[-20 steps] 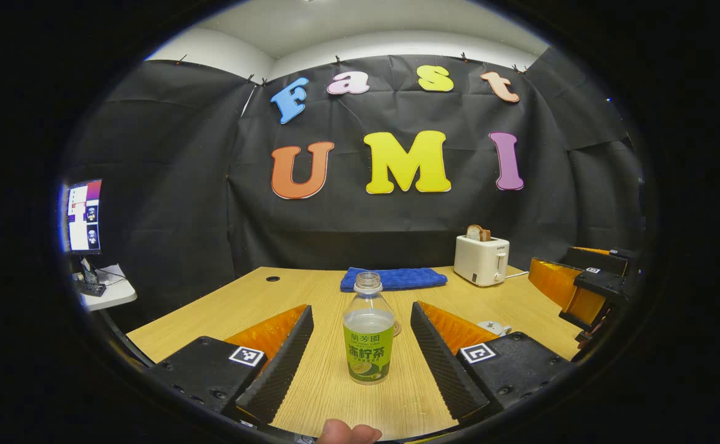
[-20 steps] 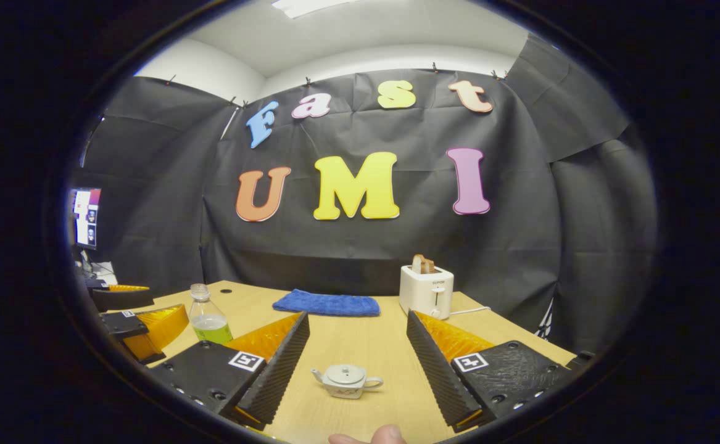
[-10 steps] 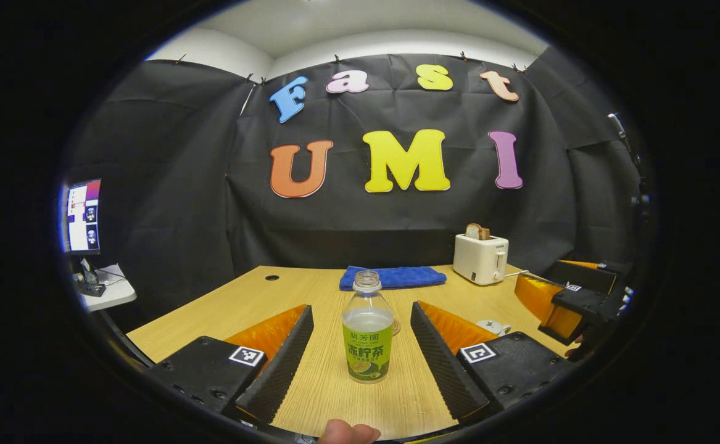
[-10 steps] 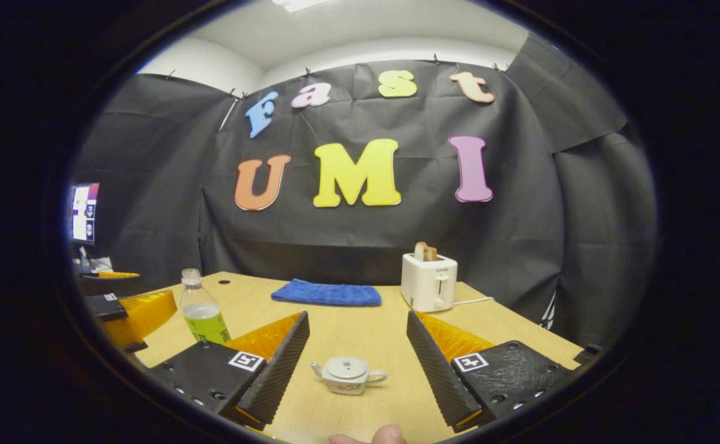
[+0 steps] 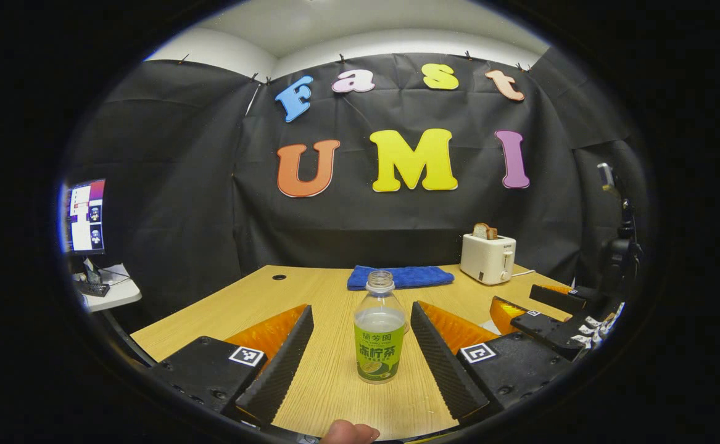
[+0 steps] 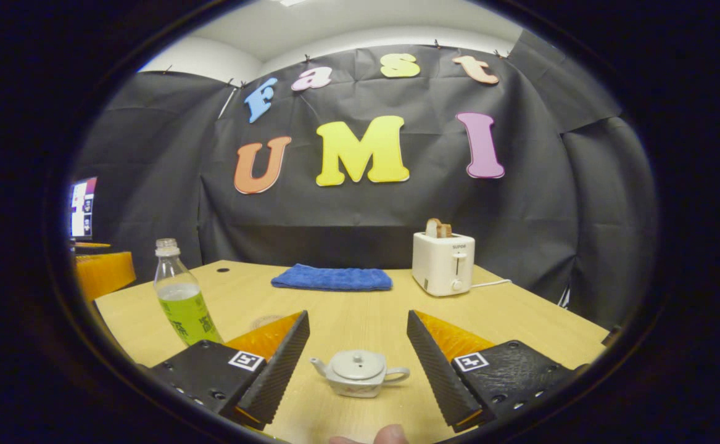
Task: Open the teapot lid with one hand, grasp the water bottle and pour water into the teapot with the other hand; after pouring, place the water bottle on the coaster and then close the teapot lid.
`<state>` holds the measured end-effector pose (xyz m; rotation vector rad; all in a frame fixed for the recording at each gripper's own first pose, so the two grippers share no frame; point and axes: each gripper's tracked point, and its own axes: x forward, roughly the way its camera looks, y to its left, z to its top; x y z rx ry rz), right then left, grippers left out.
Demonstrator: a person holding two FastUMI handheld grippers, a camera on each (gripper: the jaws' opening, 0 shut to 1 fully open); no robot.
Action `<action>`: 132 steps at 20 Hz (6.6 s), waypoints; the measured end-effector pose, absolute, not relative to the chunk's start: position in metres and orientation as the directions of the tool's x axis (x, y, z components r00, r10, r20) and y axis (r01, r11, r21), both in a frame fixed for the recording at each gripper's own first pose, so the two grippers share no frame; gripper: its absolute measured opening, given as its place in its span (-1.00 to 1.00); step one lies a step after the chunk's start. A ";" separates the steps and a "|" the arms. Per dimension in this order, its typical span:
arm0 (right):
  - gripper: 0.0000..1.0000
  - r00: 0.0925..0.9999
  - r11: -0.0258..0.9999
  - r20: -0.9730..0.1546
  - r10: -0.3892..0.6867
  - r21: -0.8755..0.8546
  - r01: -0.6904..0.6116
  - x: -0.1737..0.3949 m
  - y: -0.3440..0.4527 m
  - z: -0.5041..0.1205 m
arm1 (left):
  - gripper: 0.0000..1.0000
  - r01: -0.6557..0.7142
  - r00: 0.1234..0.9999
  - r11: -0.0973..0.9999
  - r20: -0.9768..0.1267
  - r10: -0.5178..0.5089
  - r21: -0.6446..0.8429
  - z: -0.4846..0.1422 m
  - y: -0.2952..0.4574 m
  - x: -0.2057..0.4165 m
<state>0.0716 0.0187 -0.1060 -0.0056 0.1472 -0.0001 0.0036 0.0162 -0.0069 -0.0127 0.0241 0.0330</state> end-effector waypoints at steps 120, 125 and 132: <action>-1.00 0.977 0.997 -0.205 0.065 0.051 -0.055 0.057 -0.126 -0.098 | 0.49 0.199 0.973 -0.327 -0.148 0.174 0.924 -0.041 -0.065 0.101; -1.00 0.977 0.997 -0.202 0.063 0.054 -0.053 0.057 -0.130 -0.096 | 0.48 0.191 0.976 -0.369 -0.134 0.174 0.910 -0.038 -0.068 0.101; -1.00 0.978 0.997 -0.197 0.066 0.051 -0.057 0.055 -0.129 -0.095 | 0.48 0.167 0.980 -0.452 -0.097 0.174 0.876 -0.028 -0.068 0.102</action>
